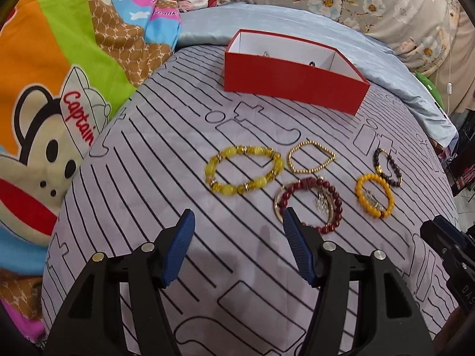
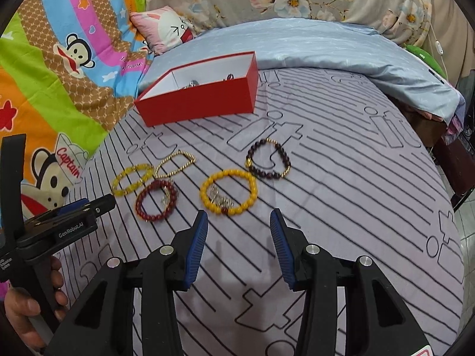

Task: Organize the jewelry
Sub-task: 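Move both tools back from the box toward the remaining bracelets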

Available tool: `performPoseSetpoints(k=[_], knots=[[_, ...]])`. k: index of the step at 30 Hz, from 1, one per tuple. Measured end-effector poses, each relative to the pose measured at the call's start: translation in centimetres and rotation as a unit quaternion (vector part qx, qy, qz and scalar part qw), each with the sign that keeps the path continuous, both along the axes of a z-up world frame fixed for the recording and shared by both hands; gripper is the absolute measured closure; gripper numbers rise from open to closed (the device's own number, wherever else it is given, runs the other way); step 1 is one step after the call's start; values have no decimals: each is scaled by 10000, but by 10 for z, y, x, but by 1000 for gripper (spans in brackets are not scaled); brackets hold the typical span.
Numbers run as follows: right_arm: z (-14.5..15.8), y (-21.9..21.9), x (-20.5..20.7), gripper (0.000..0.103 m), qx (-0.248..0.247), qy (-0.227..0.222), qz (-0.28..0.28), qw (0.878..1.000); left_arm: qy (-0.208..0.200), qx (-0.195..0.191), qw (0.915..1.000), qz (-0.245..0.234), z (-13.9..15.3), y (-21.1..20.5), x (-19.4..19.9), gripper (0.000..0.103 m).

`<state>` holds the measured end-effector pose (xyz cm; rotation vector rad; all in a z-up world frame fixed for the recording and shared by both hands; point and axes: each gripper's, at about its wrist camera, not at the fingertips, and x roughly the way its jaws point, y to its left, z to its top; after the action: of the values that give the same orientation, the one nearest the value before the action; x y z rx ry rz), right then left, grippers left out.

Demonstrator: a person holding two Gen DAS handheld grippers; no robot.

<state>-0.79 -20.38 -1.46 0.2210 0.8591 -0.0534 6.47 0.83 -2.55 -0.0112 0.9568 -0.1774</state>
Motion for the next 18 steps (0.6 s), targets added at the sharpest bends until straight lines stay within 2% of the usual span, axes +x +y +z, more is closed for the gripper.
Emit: performPoseSetpoints(k=[9,10,11,12,18], knots=[[-6,3,-4,59,36,65,39,10000,58,-257,9994,-226,2,-16,-5,44],[-6,2,-4,59,37,65,26,10000,61,-273,9992,-285,3,-21,-6,43],[-6,1,-4,59,49,74,7,10000,74,-290,9989,-374,3,-26,-7,37],[-6,-1,-4,59,65,81,-11,9999,68,-282,9987,-414,3,-30,-8,35],[-7,-6,-2,59,88,100,-67,9999,181,-175,9988,-412,-6,-45,-2,35]])
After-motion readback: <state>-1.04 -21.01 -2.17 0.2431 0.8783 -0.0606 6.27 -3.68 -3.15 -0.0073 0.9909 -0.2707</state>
